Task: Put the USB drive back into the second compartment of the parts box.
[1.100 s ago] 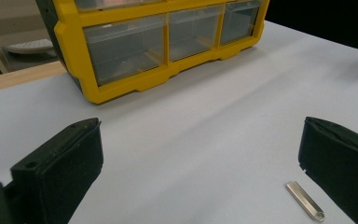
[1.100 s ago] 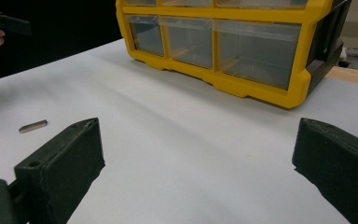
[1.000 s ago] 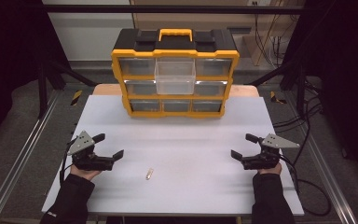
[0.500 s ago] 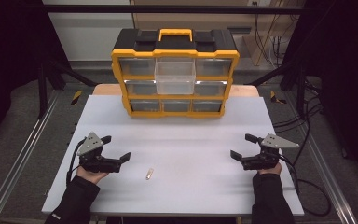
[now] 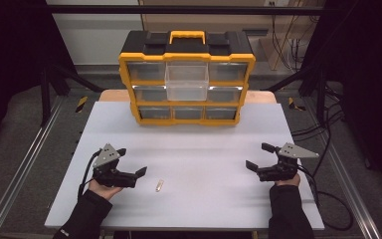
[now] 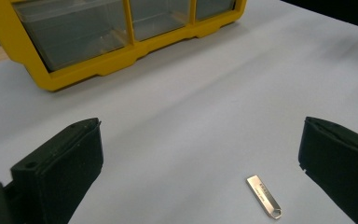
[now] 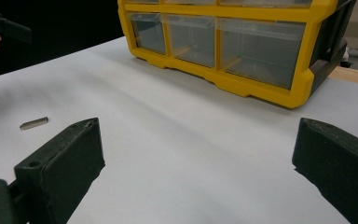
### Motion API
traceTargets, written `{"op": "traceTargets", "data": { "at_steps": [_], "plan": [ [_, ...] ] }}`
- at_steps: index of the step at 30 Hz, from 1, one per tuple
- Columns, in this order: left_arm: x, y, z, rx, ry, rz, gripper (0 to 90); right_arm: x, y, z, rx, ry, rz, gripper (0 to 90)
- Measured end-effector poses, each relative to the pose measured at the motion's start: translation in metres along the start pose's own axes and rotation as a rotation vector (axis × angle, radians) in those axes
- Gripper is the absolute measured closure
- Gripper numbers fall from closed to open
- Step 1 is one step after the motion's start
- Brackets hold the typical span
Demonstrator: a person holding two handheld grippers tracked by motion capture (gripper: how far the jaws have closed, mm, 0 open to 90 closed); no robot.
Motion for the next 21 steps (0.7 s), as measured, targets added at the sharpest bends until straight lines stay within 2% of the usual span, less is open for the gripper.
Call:
{"op": "traceTargets", "data": {
  "at_steps": [8, 21],
  "plan": [
    [0.011, 0.012, -0.001, -0.048, 0.026, -0.012, 0.0, 0.0, 0.0, 0.0, 0.001, 0.001, -0.002, 2.1],
    [0.025, 0.025, -0.002, -0.107, 0.048, -0.028, 0.0, 0.0, 0.001, 0.0, -0.005, 0.0, -0.001, 2.1]
  ]
}}
Point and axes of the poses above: each handheld gripper's, and its own axes: y roughly forward along the jaws, z roughly out of its top, x roughly to its right, the point moved 2 cm from there along y, roughly forward along the jaws, and after that the axes turned 13 degrees about -x, right-handed, at the moved point
